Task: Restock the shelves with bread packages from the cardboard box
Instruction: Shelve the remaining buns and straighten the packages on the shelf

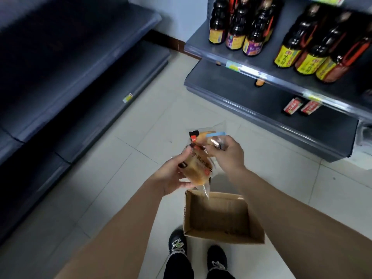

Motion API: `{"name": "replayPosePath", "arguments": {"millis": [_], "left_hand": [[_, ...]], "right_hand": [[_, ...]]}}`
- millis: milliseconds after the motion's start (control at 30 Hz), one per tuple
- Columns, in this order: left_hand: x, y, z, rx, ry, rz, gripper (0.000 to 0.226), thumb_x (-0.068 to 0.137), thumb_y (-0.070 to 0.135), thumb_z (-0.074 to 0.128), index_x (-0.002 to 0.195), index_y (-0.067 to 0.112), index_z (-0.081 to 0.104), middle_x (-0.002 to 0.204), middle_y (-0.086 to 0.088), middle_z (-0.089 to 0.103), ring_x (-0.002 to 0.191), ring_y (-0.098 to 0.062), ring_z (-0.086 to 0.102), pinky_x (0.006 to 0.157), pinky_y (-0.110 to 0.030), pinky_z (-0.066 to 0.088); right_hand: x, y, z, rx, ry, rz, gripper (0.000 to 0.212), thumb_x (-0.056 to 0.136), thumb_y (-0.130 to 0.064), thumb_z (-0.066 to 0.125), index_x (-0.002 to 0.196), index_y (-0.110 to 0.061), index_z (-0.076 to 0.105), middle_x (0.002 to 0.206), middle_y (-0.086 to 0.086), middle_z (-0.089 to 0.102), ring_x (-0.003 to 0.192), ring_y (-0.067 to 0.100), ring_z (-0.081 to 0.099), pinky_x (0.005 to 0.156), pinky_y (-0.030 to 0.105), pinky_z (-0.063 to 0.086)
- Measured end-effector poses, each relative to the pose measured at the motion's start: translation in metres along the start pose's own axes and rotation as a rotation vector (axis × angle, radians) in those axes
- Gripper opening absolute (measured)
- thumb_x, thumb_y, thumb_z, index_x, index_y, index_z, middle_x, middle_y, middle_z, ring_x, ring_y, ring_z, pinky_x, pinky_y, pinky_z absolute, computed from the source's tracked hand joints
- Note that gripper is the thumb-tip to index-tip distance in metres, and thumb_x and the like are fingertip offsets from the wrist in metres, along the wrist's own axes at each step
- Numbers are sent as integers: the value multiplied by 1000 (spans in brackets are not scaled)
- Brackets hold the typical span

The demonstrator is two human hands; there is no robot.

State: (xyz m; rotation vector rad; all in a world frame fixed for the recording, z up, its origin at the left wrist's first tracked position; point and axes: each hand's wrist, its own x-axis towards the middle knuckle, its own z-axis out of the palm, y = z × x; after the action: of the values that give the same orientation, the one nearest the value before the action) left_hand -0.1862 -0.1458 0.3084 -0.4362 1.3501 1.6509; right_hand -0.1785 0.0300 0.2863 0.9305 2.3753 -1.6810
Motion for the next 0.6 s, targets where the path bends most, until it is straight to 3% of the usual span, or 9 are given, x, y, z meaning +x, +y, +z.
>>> {"name": "replayPosePath", "arguments": {"millis": [100,200,300,367,433,500,600], "left_hand": [[-23,19,2,-37,159,51,19,84,19,66,101,11,69,102,-13,62,95,-28,63,79,-45,58],[-51,29,-11,-35,259,86,23,83,5,62,103,12,68,94,-9,65,85,-26,64,83,-46,57],[-81,37,-33,-98,363,128,24,87,6,63,111,8,64,98,-13,64,86,-30,63,79,-45,58],[-105,40,-48,-123,456,151,15,89,12,64,103,7,66,94,-12,65,82,-26,63,72,-39,58],[-131,42,-62,-164,539,179,5,88,16,66,91,13,67,82,-6,63,74,-18,56,65,-28,49],[-157,45,-77,-238,566,244,6,88,15,65,83,15,66,73,-3,58,63,-14,49,59,-24,38],[-203,51,-99,-304,600,360,9,90,9,63,81,10,67,69,-5,64,61,-15,54,54,-23,48]], "right_hand": [[-7,-29,0,41,-20,-40,40,75,-28,80,109,-20,62,98,-6,64,90,15,61,77,27,49],[-13,-61,4,91,-100,-69,39,76,-23,80,109,-18,60,91,-9,60,87,13,59,66,18,43],[-20,-91,16,120,-163,-97,37,81,-19,75,113,-16,57,93,-7,59,88,13,57,64,16,40],[-28,-113,28,120,-192,-126,41,83,-18,73,118,-11,52,100,-2,60,89,15,58,68,19,42],[-36,-135,42,135,-236,-142,48,83,-16,73,121,-8,46,105,2,60,91,16,59,74,22,44],[-50,-159,56,149,-282,-171,45,83,-15,73,118,-9,46,100,0,57,88,15,57,70,18,43],[-72,-196,82,165,-363,-223,35,83,-14,74,109,-13,50,103,-2,56,90,13,56,67,17,43]]}}
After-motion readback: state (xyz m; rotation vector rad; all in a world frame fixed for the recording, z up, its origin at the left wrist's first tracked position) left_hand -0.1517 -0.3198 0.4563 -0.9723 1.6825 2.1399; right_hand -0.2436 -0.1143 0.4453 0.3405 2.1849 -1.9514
